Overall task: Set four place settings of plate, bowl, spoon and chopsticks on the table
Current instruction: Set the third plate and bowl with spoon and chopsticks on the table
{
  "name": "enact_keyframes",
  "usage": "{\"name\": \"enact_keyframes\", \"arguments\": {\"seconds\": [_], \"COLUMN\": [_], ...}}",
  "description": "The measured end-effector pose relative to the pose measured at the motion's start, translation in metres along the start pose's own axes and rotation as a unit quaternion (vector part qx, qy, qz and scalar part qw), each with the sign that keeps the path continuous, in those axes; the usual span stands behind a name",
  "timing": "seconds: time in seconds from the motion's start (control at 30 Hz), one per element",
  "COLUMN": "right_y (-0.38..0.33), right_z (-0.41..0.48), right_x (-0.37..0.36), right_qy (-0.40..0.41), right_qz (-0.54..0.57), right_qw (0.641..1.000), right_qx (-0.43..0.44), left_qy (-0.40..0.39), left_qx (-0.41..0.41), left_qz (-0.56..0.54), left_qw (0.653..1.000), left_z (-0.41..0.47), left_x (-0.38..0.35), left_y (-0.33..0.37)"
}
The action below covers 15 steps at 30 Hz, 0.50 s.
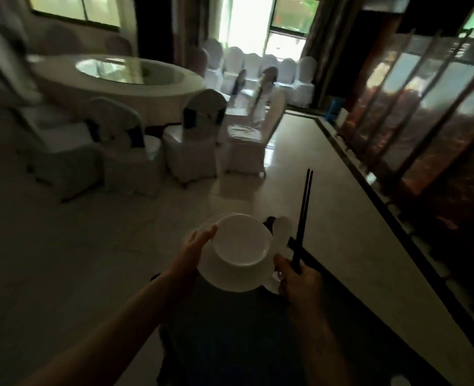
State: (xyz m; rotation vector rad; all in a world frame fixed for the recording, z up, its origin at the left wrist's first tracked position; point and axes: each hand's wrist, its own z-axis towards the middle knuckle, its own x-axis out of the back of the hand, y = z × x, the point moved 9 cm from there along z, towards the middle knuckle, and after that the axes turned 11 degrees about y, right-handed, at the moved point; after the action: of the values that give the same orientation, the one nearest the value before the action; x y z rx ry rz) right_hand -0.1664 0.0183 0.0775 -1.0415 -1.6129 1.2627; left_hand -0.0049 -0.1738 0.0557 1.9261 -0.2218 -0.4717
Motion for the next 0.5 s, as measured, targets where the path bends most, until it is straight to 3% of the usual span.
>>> {"name": "enact_keyframes", "arguments": {"seconds": [0.23,0.5], "right_y": [-0.017,-0.039], "right_z": [-0.044,-0.123], "right_x": [-0.119,-0.285], "right_qy": [-0.17,-0.341], "right_qz": [-0.021,-0.02], "right_qw": [0.985,0.939], "right_qx": [0.034,0.05], "left_qy": [0.149,0.314], "left_qx": [-0.046,-0.119], "left_qz": [-0.053,-0.072], "left_qw": [0.986,0.939], "left_z": [-0.02,-0.049], "left_x": [0.129,0.292], "left_y": [0.04,0.087]}}
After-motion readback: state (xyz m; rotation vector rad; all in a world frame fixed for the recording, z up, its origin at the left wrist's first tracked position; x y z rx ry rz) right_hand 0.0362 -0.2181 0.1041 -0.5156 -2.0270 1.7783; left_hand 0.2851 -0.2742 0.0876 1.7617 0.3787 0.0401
